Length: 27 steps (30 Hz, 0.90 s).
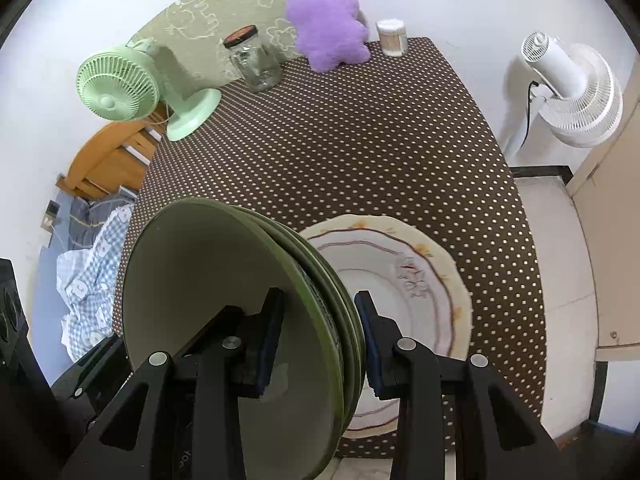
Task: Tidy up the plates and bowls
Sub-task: 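Lift the nested grey bowls and carry them over the plate stack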
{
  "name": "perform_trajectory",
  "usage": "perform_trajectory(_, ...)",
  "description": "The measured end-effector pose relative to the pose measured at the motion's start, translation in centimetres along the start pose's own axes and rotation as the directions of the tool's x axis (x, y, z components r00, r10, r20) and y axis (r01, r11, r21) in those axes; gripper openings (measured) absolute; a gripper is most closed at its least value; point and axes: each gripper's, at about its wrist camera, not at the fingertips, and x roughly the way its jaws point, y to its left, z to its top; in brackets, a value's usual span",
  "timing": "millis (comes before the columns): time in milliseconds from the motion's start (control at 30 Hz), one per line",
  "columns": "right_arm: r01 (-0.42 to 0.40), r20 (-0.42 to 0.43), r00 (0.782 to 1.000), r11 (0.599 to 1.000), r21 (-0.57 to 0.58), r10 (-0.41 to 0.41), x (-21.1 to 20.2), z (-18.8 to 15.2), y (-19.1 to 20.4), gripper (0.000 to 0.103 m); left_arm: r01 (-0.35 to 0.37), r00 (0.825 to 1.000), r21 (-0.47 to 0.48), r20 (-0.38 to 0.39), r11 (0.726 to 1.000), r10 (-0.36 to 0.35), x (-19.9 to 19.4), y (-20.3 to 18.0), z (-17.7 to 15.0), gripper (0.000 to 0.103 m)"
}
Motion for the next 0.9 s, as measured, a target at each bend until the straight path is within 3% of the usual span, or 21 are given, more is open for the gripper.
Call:
perform_trajectory(633,0.021,-0.125,0.992,1.000,-0.012,-0.022,3.8,1.0,-3.0,0.039,-0.008,0.994,-0.087,-0.107,0.996,-0.001,4.8,-1.5,0.0,0.043)
perform_trajectory(900,0.036,-0.162,0.986,0.999,0.000,-0.036,5.3,1.5,-3.5,0.039,-0.007,0.991,-0.077,-0.130,0.997,-0.003,6.1,-1.7,0.6,0.043)
